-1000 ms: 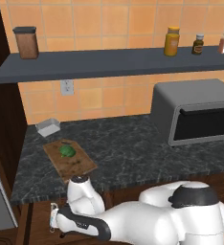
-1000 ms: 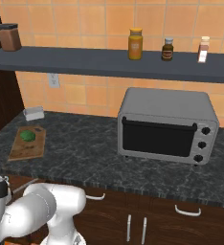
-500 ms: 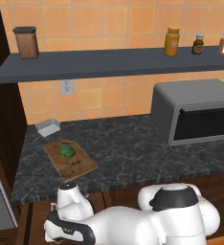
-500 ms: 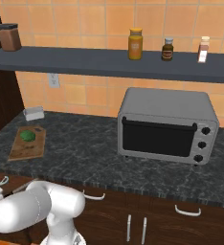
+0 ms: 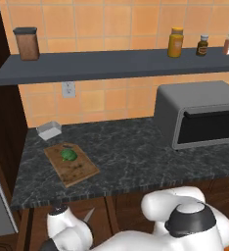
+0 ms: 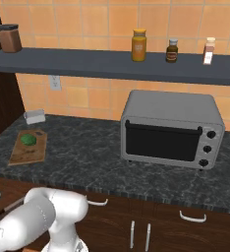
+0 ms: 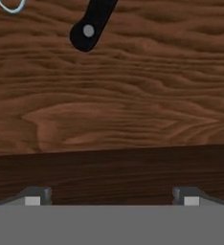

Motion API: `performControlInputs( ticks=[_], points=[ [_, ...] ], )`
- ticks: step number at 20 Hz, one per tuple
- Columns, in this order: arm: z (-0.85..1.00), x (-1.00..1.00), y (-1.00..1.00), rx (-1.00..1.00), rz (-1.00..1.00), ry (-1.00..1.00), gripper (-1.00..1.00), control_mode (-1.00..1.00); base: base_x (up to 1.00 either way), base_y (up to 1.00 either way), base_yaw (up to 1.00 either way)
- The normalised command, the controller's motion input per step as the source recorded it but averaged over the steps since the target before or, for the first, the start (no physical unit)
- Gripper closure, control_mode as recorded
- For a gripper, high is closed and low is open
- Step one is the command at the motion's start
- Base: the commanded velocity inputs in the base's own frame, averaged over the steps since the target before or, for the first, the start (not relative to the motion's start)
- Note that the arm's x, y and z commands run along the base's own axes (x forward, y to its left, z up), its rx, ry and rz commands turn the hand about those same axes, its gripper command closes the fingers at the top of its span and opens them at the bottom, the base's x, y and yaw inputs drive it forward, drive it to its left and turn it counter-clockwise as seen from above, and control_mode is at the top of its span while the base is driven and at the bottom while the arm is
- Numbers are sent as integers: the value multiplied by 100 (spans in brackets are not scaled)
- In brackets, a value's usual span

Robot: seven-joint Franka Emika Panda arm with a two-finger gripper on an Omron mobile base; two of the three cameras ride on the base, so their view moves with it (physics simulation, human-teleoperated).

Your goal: Place the appropriate cutting tool for cutting the broccoli skin on the cutting board.

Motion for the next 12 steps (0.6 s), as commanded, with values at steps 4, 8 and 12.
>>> performControlInputs(
  ticks=[4, 8, 12],
  points=[
    [0, -99, 10, 0, 0, 0, -100, -100, 0, 0, 0],
    [19, -31, -8, 0, 0, 0, -100, -100, 0, 0, 0],
    [54, 19, -7, 0, 0, 0, -100, -100, 0, 0, 0]
  ],
)
